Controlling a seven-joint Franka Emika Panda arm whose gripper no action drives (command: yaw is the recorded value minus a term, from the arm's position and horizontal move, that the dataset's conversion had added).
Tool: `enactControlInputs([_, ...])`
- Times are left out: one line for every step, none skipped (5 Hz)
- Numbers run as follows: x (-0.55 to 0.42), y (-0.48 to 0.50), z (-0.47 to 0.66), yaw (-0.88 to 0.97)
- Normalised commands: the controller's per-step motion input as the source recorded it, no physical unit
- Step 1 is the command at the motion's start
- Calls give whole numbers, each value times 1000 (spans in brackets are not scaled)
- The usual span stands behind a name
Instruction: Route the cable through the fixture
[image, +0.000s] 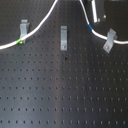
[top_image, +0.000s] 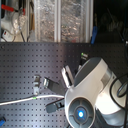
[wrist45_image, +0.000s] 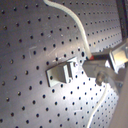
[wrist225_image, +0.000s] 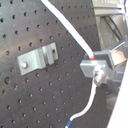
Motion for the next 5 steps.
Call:
enactControlInputs([-10,-32,9,0])
enactControlInputs([-31,61,-1,0])
enactControlInputs([-2,181,281,829])
enactControlInputs([-17,40,381,917])
enactControlInputs([-91,205,341,563])
